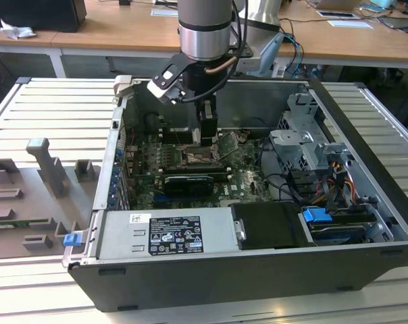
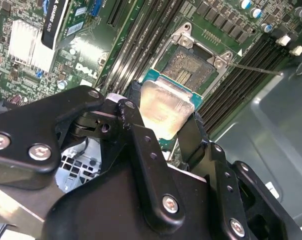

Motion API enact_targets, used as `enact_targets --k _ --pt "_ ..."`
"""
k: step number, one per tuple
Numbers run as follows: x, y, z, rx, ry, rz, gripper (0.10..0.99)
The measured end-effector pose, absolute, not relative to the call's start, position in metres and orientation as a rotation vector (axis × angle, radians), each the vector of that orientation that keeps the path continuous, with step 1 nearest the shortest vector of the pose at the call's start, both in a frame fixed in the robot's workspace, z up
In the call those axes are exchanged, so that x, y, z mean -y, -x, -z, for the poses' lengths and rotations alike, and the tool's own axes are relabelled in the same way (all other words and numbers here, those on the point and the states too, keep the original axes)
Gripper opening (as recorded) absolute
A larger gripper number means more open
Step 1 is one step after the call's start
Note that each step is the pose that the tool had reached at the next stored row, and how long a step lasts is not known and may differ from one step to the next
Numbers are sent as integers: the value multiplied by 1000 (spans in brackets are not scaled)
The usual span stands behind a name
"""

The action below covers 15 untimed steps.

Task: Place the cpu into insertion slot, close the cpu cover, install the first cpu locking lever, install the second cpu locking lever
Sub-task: 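Place the cpu into insertion slot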

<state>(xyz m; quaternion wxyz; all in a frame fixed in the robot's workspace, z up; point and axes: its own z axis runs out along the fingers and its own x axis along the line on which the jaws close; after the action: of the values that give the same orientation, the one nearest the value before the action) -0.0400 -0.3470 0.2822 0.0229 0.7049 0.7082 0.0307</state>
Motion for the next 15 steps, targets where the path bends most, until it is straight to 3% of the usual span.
enact_targets --k 15 --pt "345 42 -265 -2198 -2188 -86 537"
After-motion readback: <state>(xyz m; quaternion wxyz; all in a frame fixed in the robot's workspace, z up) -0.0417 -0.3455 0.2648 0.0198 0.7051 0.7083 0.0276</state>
